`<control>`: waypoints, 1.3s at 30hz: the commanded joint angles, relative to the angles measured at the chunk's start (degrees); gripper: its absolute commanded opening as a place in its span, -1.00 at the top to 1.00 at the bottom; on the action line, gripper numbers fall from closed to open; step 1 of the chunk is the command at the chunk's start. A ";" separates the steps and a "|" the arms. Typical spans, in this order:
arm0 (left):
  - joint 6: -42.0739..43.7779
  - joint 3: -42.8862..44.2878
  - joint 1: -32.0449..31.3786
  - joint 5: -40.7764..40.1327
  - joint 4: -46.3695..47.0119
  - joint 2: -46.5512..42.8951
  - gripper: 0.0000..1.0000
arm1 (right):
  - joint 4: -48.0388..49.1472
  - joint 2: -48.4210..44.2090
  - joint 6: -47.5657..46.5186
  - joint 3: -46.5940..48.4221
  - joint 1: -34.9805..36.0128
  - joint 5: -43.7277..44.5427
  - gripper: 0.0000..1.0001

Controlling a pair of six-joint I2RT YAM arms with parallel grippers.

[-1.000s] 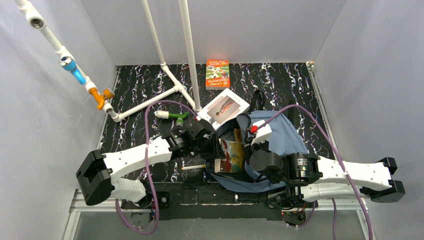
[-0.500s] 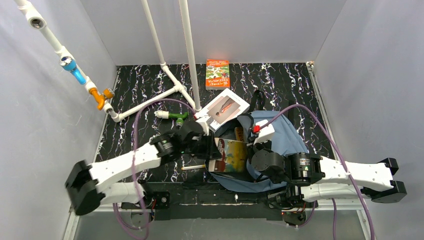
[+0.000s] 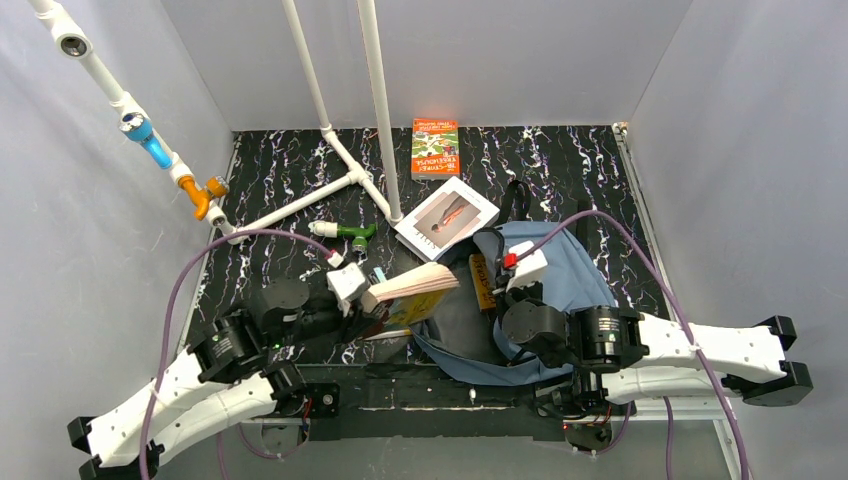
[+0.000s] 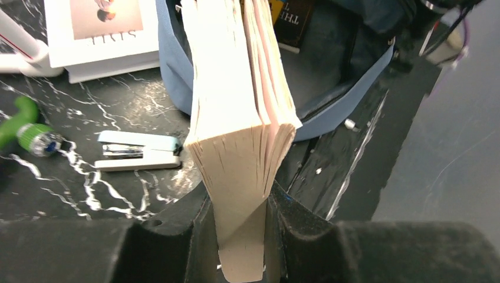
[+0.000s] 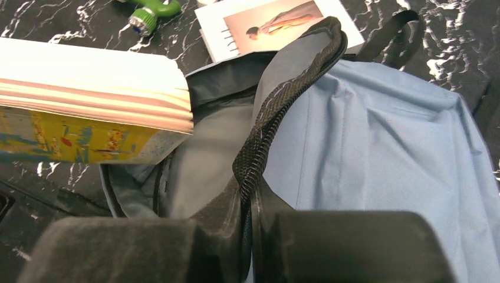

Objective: Pack the student bag
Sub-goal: Adjust the book.

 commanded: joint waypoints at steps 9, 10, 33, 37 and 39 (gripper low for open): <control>31.38 8.48 -0.13 5.31 -8.15 -9.23 1.00 | 8.92 6.47 -19.56 2.27 -0.04 -17.76 -0.14; 32.39 9.15 -0.09 4.76 -9.00 -8.92 1.00 | 9.27 6.44 -20.93 2.63 -0.04 -19.06 -0.26; 39.60 21.17 -0.10 16.72 -20.09 -1.10 1.00 | 14.06 22.24 -42.56 26.99 -14.50 -73.82 -0.97; 38.38 21.60 -0.08 18.72 -20.32 -0.86 1.00 | 14.34 26.70 -40.15 29.17 -17.24 -81.20 -0.97; 38.26 21.76 -0.08 18.41 -20.15 -0.97 1.00 | 12.48 29.29 -39.27 30.11 -17.44 -85.98 -0.97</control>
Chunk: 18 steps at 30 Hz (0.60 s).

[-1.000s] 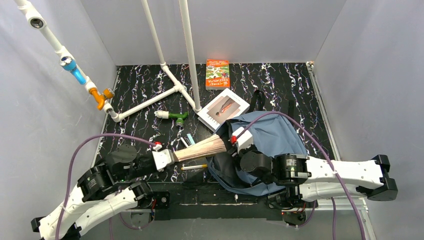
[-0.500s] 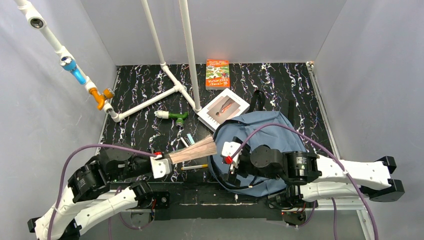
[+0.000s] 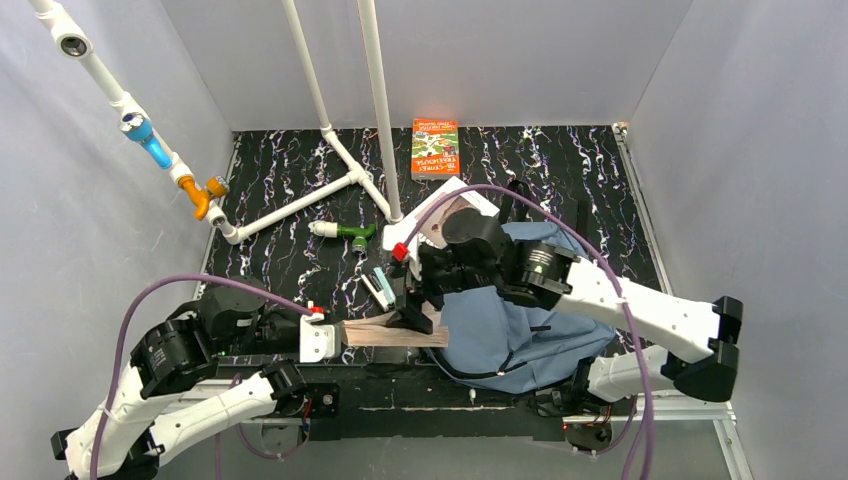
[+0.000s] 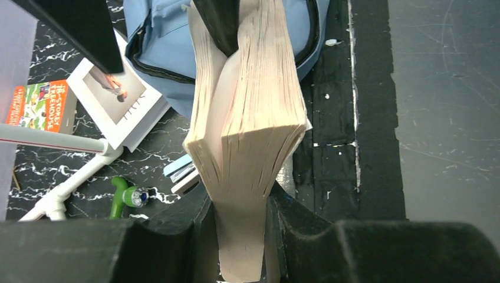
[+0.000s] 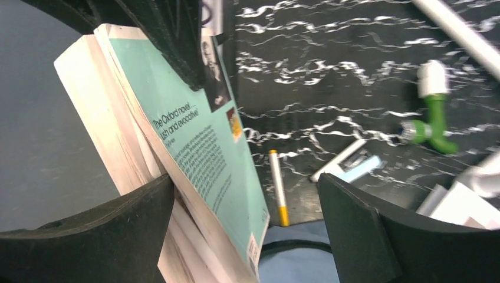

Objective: Pack the student bag
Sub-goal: Adjust the book.

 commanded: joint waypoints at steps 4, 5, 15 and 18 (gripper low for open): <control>-1.28 3.58 -0.13 3.40 3.50 0.78 1.00 | 0.05 3.37 5.84 1.06 -0.79 -19.05 -0.97; -1.20 3.59 -0.11 3.59 3.04 1.04 1.00 | 1.08 2.05 7.24 0.11 -0.85 -16.72 -0.98; -1.20 3.47 -0.11 4.35 2.35 2.81 1.00 | 5.08 -0.30 14.56 -0.21 -4.59 -28.93 -1.00; -1.70 3.99 -0.15 4.62 2.39 3.38 1.00 | 6.15 0.22 14.51 -0.57 -4.58 -28.72 -1.00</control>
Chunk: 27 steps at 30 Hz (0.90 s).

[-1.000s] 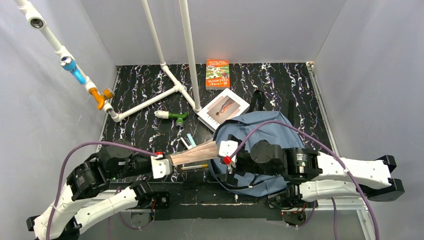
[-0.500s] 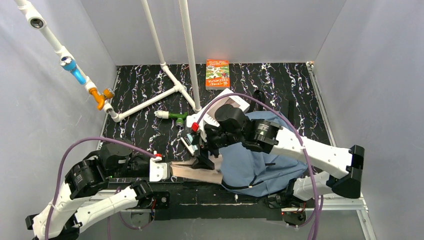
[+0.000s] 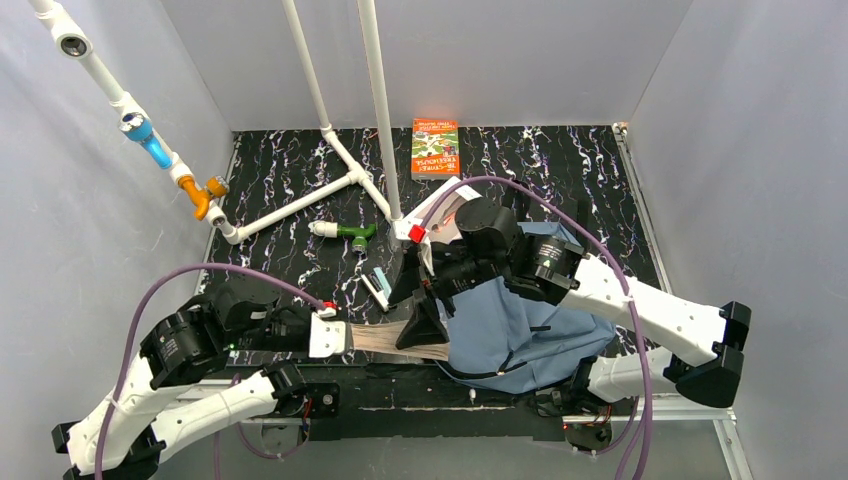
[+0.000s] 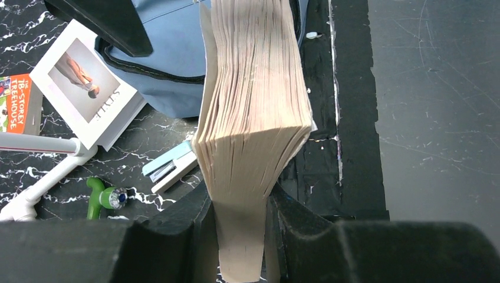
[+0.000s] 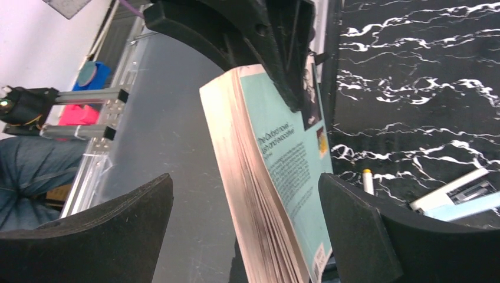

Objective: Pack the student bag
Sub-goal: Adjust the book.

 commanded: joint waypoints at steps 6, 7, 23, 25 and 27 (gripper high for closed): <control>-2.58 3.66 -0.04 2.24 5.33 0.72 1.00 | 3.79 1.18 0.21 -0.18 0.75 -2.83 -1.00; -3.17 3.93 -0.04 2.05 5.49 1.11 1.00 | 3.09 1.47 -0.27 -0.25 1.52 -1.45 -1.00; -11.74 6.58 -0.04 1.44 6.20 5.19 1.00 | -7.04 -2.75 -9.41 -10.33 8.84 24.40 -0.30; -12.55 6.73 -0.04 1.47 6.14 5.00 1.00 | -7.19 -3.90 -9.55 -11.78 8.73 25.22 -0.07; -13.33 6.67 -0.04 1.67 5.89 4.68 1.00 | -7.07 -5.39 -9.26 -12.80 8.73 26.61 0.32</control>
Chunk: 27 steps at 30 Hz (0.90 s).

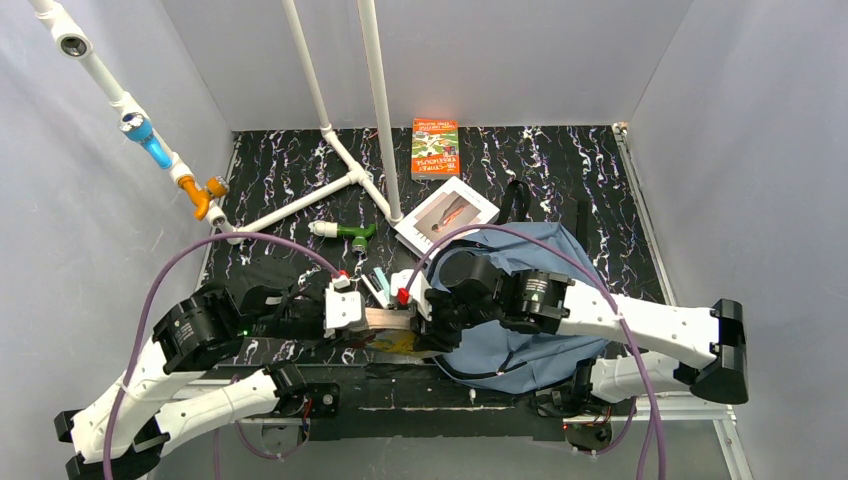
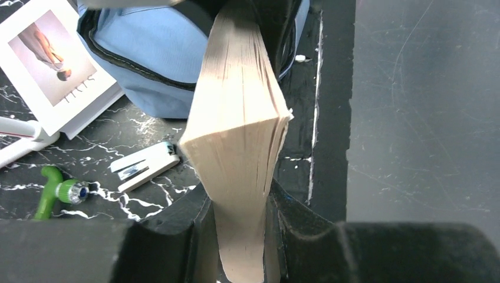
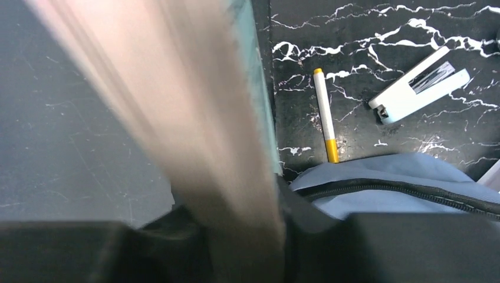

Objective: Pack the student bag
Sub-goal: Adjust the book.

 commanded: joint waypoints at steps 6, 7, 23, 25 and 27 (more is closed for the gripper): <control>-7.32 1.89 -0.08 0.60 4.96 -1.01 0.53 | 3.55 -7.94 2.32 -3.18 -1.48 -1.52 0.97; -9.31 1.19 -0.04 0.51 5.63 -1.04 0.24 | 3.63 -7.92 3.01 -3.08 -2.61 -3.76 0.97; -26.43 -10.97 -0.04 4.24 25.21 -0.13 -0.92 | -0.05 -3.34 4.11 2.42 -8.30 -27.10 0.97; -26.22 -10.09 -0.04 6.02 25.29 1.76 -0.81 | -0.60 -2.25 4.02 2.88 -8.38 -27.14 0.97; -26.45 -9.48 -0.04 9.92 25.84 3.23 -0.63 | -1.44 -1.39 4.01 3.48 -8.39 -26.93 0.97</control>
